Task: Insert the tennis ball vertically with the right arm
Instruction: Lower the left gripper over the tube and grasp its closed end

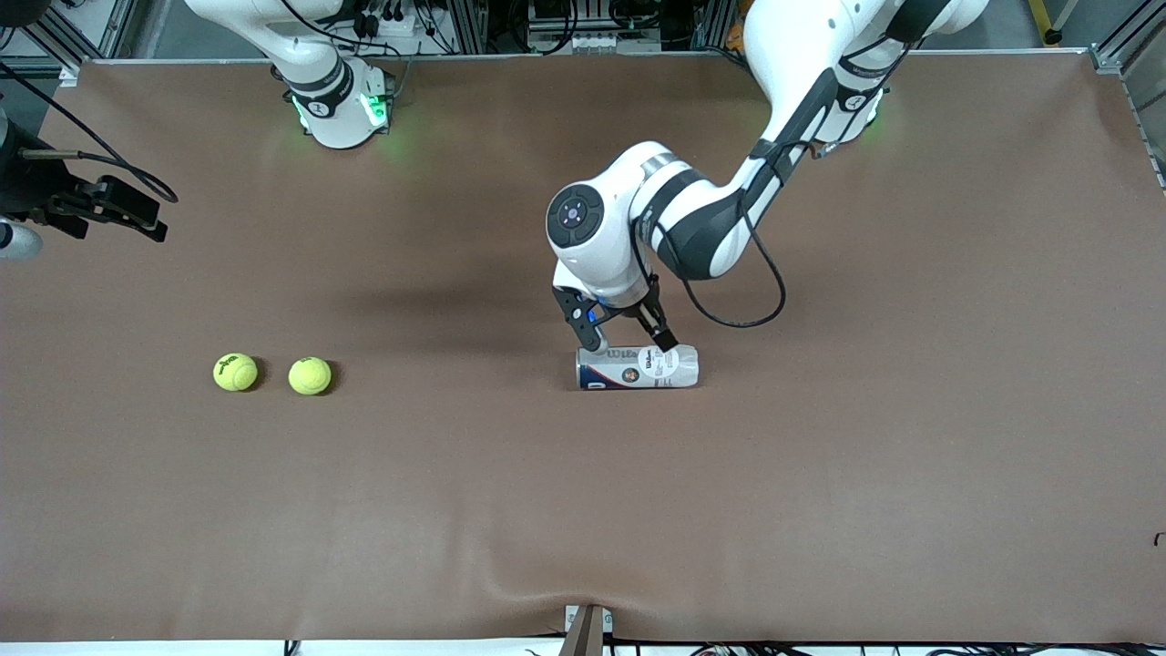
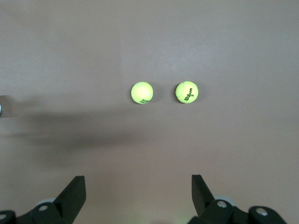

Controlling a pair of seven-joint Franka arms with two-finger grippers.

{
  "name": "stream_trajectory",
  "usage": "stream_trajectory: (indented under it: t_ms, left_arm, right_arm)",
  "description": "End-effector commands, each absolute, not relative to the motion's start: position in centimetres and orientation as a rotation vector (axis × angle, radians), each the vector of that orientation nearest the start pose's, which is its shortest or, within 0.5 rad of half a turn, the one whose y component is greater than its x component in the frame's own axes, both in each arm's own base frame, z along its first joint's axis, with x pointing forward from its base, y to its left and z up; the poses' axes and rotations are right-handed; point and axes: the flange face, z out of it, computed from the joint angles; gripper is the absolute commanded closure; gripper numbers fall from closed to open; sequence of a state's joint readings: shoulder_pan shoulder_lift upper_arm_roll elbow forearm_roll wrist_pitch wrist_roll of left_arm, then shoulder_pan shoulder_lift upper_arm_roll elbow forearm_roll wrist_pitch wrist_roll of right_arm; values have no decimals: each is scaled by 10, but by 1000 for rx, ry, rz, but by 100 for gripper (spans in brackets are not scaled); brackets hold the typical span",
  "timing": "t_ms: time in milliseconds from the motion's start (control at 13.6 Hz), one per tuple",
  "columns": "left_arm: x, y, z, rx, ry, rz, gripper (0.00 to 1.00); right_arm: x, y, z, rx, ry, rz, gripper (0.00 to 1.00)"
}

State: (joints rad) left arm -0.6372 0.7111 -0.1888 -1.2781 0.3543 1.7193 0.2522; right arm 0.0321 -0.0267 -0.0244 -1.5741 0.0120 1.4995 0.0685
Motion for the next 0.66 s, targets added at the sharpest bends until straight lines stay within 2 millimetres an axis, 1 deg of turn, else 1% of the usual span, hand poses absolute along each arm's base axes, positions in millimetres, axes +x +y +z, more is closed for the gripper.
stream_trajectory:
  t_ms: [0,74,148,221,295,443,590]
  left_arm:
    - [539,-476,301,-2235,1715,296,0]
    - [545,-475,292,-2195,1772,285,0]
    - [547,-475,285,-2168,1799,280,0]
    - [546,-475,278,-2140,1799,290,0]
    - [545,-476,276,-2088,1809,285,0]
    - [546,-475,259,-1991,1885,317,0]
    - [545,-476,242,-1996,1884,329,0]
  right_arm:
    - [541,4,634,-3125,80,75,0]
    - [541,3,634,-3125,83,75,0]
    - [541,4,634,-3125,80,75,0]
    - [541,4,634,-3125,80,75,0]
    - [541,4,634,-3125,80,75,0]
    - [541,4,634,-3127,80,75,0]
    - [541,4,634,-3125,80,75,0]
